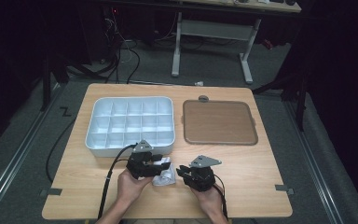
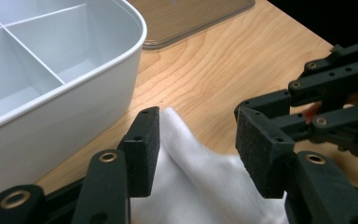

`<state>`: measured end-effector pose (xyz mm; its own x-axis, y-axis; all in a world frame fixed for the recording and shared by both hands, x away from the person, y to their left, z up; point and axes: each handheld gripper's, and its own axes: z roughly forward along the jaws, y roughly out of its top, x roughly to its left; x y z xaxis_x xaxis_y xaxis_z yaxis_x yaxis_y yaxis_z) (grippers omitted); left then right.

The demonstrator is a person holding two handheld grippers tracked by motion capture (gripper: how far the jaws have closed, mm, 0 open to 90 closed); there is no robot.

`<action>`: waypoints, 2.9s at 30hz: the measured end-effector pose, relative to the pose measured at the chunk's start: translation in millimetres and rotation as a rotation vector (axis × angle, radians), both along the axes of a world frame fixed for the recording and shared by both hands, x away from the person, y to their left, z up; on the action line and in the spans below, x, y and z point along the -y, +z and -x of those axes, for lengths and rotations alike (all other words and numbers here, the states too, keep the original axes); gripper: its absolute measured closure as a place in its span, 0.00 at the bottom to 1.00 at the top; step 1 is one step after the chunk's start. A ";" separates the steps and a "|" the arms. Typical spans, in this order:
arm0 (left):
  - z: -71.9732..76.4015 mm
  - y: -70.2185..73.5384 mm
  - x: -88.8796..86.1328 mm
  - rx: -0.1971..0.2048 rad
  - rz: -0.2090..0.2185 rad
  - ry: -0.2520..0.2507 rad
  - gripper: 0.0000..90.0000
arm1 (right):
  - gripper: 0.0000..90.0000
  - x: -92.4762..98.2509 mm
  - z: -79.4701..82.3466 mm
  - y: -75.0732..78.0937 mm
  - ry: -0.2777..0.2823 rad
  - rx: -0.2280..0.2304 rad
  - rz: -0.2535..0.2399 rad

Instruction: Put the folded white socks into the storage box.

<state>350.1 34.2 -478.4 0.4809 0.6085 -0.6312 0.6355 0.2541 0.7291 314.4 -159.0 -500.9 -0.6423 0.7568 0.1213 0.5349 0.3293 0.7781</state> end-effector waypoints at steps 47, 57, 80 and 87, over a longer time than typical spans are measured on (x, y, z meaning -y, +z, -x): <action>15.8 -46.3 -14.1 -0.043 -0.047 0.062 0.60 | 0.84 -27.6 -8.3 -11.9 0.059 -0.001 0.093; 14.2 -50.1 -14.8 -0.048 -0.049 0.058 0.61 | 0.77 -21.1 -5.1 -18.8 0.046 0.008 0.077; 9.7 -47.4 -24.5 -0.048 -0.053 0.082 0.58 | 0.67 -24.2 -6.0 -20.4 0.022 0.030 0.055; 5.8 -34.3 -30.2 -0.058 -0.008 0.110 0.48 | 0.62 -8.5 -1.0 -11.7 -0.013 0.045 0.012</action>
<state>344.2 64.4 -512.7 0.3734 0.6605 -0.6514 0.6455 0.3193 0.6938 315.4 -150.5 -512.7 -0.6370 0.7663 0.0836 0.5040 0.3320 0.7974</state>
